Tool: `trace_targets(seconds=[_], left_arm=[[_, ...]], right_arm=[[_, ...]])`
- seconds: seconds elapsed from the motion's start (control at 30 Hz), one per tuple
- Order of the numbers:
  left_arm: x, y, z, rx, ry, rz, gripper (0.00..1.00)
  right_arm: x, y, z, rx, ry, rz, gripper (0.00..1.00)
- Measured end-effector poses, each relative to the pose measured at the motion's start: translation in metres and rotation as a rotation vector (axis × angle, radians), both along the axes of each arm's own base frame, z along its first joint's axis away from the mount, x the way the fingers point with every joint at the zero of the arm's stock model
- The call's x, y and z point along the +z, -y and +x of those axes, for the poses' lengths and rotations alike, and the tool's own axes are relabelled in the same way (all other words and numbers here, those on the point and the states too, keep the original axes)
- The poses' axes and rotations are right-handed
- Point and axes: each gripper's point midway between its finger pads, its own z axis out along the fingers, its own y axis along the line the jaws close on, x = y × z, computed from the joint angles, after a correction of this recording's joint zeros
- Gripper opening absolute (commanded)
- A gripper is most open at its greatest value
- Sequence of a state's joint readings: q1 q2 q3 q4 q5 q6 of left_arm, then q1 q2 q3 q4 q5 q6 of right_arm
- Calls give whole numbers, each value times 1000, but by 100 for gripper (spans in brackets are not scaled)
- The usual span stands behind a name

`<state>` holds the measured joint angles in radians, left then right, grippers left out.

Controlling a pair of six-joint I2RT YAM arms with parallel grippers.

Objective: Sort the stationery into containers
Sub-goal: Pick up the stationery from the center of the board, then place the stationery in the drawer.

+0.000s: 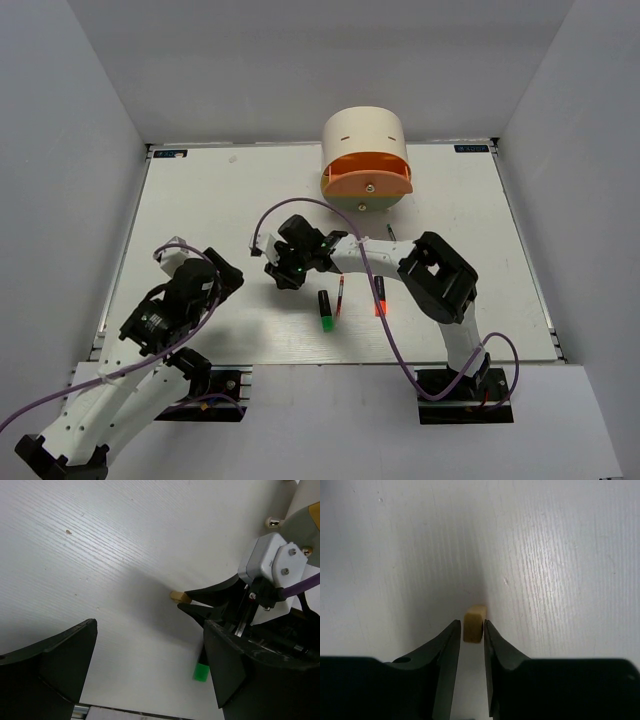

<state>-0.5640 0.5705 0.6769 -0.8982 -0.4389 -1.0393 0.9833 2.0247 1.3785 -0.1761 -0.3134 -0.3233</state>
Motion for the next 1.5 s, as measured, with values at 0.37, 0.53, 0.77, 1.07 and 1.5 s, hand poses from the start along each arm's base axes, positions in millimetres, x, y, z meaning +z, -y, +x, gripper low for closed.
trace_targets(seconds=[0.37,0.53,0.77,1.07,1.5], left_arm=[[-2,4,0,-18,-16,-5,96],[-4,8,0,-35,-27,-8,96],[-7,19,3,-81,-25,-31,95],[2,55,12,-264,65,-110,70],[-60,127,34,-535,-168,-123,77]], right_arm=[[5,-10,8,-6,19,28,34],[0,-10,7,-2,11,20,17],[2,-9,5,7,-5,26,0],[114,28,50,-74,79,188,0],[296,112,117,-237,353,496,0]])
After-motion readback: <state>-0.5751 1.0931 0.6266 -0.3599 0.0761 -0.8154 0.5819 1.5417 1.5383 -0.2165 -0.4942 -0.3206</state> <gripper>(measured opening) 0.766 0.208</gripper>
